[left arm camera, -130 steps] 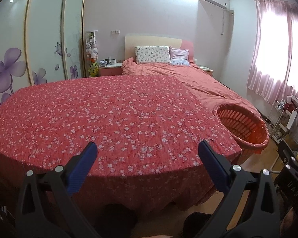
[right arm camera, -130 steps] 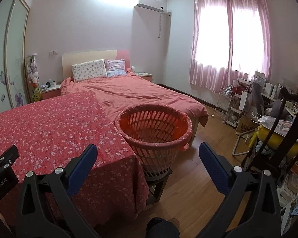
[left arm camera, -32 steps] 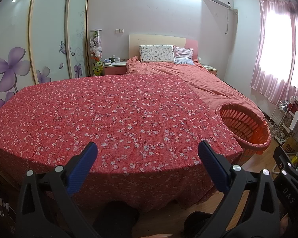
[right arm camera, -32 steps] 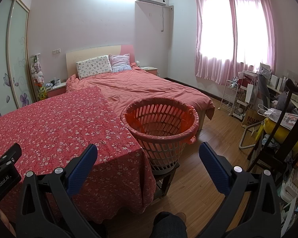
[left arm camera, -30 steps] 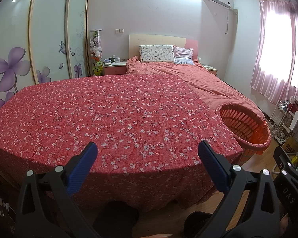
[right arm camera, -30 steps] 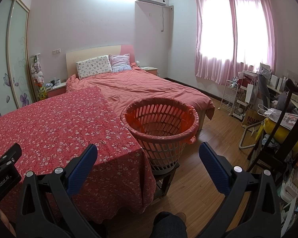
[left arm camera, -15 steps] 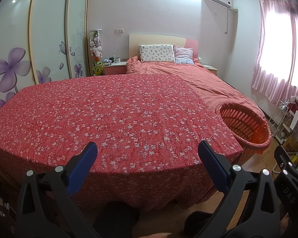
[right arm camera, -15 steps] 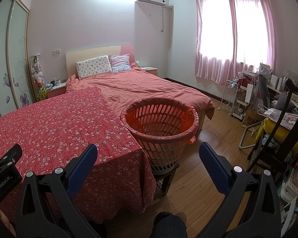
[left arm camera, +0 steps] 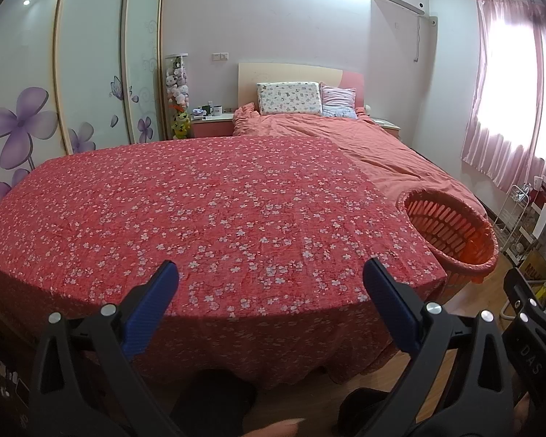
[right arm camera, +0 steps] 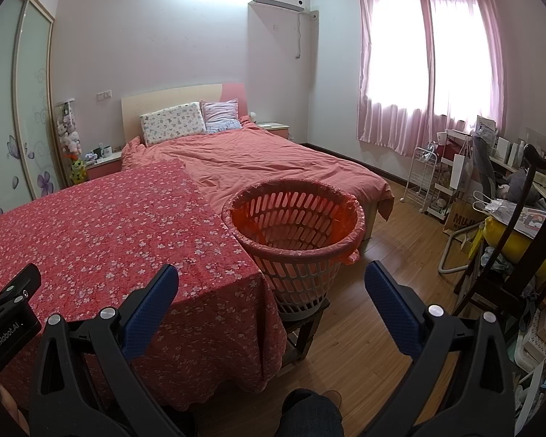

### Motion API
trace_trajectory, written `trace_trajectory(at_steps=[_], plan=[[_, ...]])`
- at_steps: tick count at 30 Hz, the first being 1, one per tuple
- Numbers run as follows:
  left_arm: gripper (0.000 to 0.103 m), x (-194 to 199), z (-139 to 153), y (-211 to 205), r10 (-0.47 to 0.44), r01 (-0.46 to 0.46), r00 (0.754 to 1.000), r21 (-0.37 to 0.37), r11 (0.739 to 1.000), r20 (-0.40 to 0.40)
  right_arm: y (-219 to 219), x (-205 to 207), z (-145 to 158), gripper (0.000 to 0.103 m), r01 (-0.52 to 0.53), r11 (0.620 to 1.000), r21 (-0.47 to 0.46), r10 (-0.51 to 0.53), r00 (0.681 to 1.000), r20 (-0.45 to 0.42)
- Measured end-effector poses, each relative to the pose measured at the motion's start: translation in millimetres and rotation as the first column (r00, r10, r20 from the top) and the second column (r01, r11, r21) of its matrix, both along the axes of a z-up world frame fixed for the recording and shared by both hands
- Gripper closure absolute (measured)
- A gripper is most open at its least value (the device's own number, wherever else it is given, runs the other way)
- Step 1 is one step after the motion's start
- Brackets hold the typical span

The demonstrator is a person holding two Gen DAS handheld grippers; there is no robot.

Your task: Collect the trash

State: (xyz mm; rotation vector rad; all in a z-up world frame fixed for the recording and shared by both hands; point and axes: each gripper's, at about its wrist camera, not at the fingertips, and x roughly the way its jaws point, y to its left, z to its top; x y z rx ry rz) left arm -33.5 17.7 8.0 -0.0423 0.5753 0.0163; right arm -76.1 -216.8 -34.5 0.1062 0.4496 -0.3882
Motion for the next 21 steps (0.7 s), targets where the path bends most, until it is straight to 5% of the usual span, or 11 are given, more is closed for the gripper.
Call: trace_trajectory(at_steps=[21], plan=[[0.004,0.1,0.9,1.1,0.000,0.000,1.000,0.012,1.000,-0.003,-0.3,-0.4,0.0,0.002,0.000,1.000,0.002,0.000,1.000,0.000]])
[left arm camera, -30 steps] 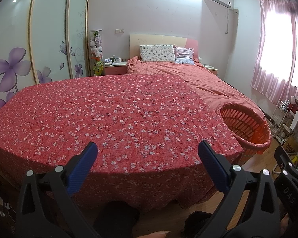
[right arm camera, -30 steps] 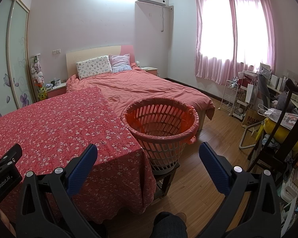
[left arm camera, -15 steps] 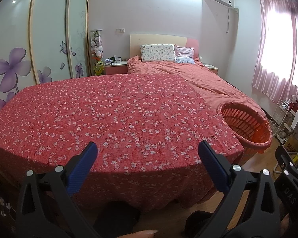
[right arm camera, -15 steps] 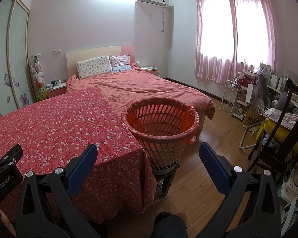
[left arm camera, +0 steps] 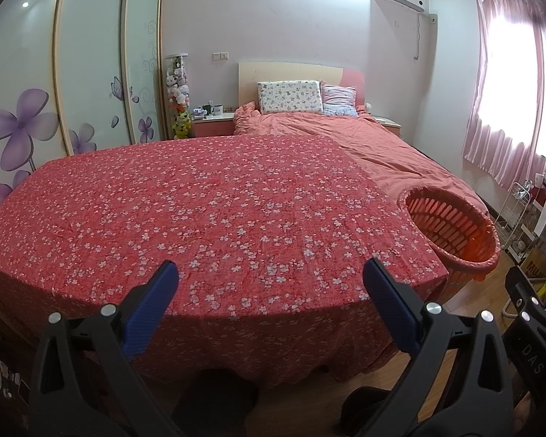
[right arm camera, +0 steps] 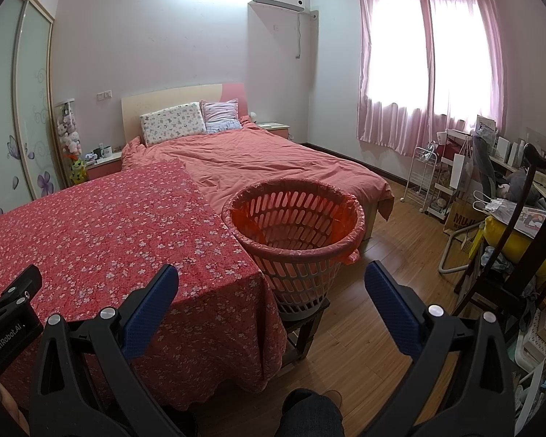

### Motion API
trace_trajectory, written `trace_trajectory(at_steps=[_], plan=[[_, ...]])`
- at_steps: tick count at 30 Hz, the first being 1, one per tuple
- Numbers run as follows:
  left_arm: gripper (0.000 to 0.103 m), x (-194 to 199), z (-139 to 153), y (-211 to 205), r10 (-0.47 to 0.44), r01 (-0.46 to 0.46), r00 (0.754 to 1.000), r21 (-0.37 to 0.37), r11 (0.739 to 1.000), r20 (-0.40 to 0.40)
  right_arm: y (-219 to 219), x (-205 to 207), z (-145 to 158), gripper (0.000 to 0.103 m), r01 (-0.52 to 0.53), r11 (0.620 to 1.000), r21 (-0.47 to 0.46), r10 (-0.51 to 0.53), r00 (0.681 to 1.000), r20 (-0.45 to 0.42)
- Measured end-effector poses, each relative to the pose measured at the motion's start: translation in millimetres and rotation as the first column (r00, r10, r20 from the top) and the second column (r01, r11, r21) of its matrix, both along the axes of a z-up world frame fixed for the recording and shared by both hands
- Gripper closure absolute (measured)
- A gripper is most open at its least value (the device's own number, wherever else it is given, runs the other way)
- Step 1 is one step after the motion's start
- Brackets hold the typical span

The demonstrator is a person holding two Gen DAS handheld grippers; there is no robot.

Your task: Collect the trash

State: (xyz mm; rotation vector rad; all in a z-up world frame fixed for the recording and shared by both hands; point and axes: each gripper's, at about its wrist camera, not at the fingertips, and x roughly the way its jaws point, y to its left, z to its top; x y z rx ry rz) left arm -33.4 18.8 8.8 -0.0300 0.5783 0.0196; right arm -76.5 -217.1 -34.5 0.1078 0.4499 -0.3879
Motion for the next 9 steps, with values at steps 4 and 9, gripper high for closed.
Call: trace_trajectory(at_steps=[4,9], plan=[[0.004,-0.9,0.4,1.9,0.002,-0.002,1.000,0.002,1.000,-0.001,0.5,0.4,0.4,0.002,0.000,1.000,-0.001,0.000,1.000,0.001],[0.004,0.0,1.1,0.7,0.002,-0.002,1.000,0.003,1.000,-0.001,0.1,0.1,0.2,0.002,0.000,1.000,0.000,0.000,1.000,0.001]])
